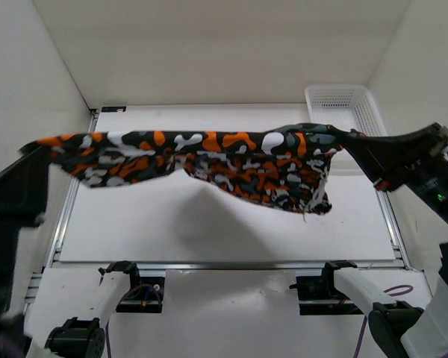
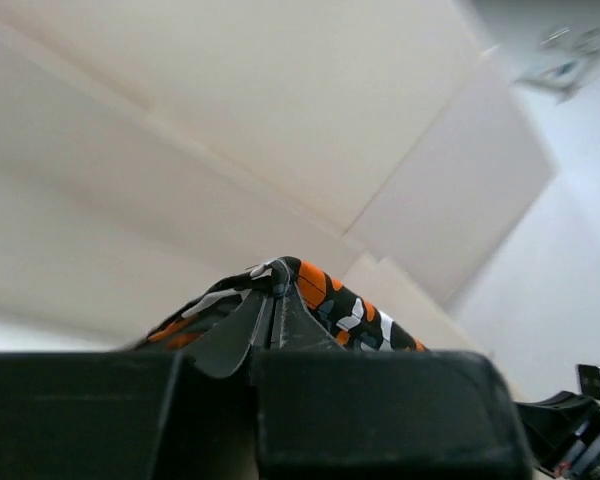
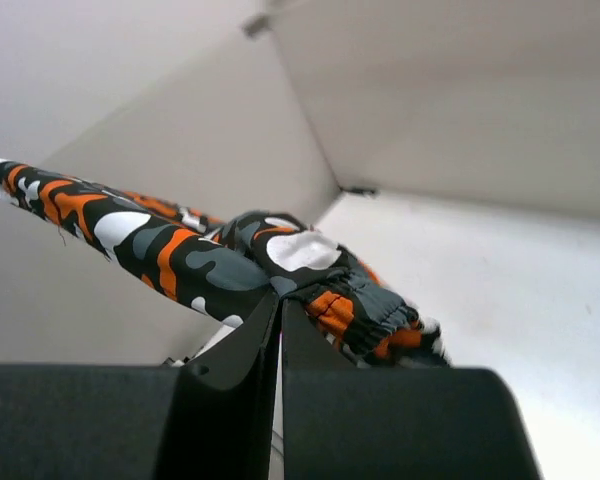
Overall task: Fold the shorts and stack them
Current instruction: Fold the shorts
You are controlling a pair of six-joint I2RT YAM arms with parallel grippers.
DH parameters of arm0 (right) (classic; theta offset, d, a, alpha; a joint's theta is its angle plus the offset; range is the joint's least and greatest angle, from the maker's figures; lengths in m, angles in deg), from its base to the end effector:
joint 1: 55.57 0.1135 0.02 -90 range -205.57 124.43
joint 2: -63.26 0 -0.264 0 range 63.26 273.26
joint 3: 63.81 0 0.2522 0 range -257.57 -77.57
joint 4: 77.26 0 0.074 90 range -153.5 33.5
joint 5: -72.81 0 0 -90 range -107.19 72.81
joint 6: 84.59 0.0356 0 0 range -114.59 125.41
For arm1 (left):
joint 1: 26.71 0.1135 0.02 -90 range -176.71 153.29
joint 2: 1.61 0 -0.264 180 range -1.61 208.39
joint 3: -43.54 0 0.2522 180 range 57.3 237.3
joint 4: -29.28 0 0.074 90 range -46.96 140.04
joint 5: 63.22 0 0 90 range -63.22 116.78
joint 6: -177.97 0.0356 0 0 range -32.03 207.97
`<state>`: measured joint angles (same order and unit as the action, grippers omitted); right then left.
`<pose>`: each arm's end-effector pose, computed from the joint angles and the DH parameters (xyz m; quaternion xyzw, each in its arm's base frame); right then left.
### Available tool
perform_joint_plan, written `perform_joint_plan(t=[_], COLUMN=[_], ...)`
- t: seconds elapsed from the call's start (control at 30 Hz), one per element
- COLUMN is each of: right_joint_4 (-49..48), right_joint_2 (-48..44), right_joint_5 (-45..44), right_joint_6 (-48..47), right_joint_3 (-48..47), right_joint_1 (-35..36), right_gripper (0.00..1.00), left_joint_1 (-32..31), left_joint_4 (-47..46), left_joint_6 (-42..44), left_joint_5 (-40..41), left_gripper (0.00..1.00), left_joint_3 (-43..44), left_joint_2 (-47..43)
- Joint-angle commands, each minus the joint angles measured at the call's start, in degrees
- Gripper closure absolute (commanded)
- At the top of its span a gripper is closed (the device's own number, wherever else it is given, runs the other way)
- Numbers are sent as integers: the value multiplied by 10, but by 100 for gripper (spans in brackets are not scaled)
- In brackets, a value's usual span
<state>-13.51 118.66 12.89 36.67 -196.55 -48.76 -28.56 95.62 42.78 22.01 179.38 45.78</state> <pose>0.0249 0.0209 0.6015 -0.0728 0.6269 0.3992 0.6650 -0.0506 -0.0013 0.6011 -0.1739 0.5312 -0.3521 0.7507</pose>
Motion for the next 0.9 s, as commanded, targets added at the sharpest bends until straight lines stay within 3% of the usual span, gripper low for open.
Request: perform_joint_plan(t=[0.0,0.23,0.47,0.6,0.73,0.87], right_joint_4=[23,18,-15,-64,-131,-206], right_joint_2=[12,12,23,80,142,218], right_joint_5=[21,-18,-79,-111,-142,-170], right_joint_6=[-6,22,0,-12,-13,-6], right_joint_3=[-40,-47,100,226,316,369], right_joint_1=[-6,-6,-6,-6,-6,-6], right_gripper=[100,100,100,100,100,100], left_joint_1=[1,-22,-22,-22,43,50], left_joint_4=[26,31,14,-6,-22,-33], left_joint_6=[37,77,77,91,114,132], left_joint_5=[104,145,126,126,76,71], left_gripper=[90,90,90,90,90,90], left_joint_3=[75,120,14,-50,-104,-103], left_joint_2=[16,59,139,228,312,427])
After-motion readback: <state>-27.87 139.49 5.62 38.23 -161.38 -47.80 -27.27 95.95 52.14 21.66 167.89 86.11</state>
